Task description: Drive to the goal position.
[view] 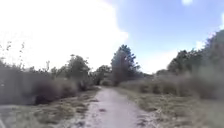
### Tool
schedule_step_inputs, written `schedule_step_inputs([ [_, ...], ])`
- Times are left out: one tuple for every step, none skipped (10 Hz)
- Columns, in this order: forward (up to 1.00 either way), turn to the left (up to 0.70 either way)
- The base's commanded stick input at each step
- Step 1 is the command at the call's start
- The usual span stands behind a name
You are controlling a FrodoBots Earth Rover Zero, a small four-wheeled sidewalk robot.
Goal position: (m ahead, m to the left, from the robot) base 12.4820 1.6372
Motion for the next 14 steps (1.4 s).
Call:
schedule_step_inputs([
  [0.70, 0.00],
  [0.70, 0.00],
  [0.70, 0.00],
  [0.70, 0.04],
  [0.70, 0.16],
  [0.70, 0.29],
  [0.70, 0.35],
  [0.70, 0.35],
  [0.70, 0.35],
  [0.70, 0.21],
  [0.70, 0.02],
  [0.70, 0.00],
  [0.70, 0.00],
  [0.70, 0.00],
])
